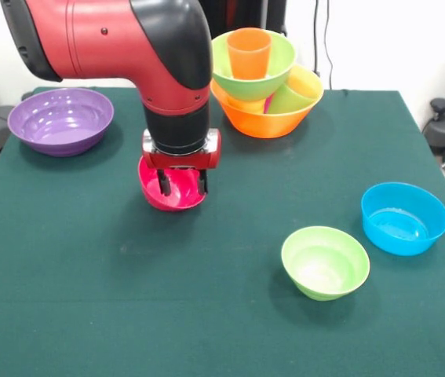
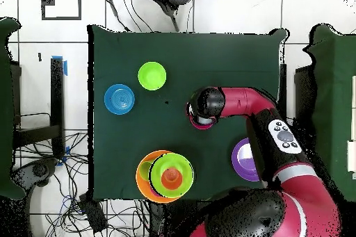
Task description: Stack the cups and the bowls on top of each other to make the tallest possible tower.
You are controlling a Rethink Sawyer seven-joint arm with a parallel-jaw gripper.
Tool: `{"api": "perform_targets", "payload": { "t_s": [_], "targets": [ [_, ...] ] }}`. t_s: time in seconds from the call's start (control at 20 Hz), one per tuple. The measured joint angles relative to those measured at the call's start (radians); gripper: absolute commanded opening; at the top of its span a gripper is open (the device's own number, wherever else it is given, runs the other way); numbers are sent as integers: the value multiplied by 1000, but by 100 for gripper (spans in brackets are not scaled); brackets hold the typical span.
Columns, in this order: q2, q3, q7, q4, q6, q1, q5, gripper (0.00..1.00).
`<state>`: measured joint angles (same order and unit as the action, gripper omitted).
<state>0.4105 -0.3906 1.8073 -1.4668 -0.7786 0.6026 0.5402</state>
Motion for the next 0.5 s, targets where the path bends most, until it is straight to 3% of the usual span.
{"api": "perform_targets", "payload": {
  "t_s": [0.5],
  "targets": [
    [4,-32,0,-2,82,22,-17,100]
  ]
}}
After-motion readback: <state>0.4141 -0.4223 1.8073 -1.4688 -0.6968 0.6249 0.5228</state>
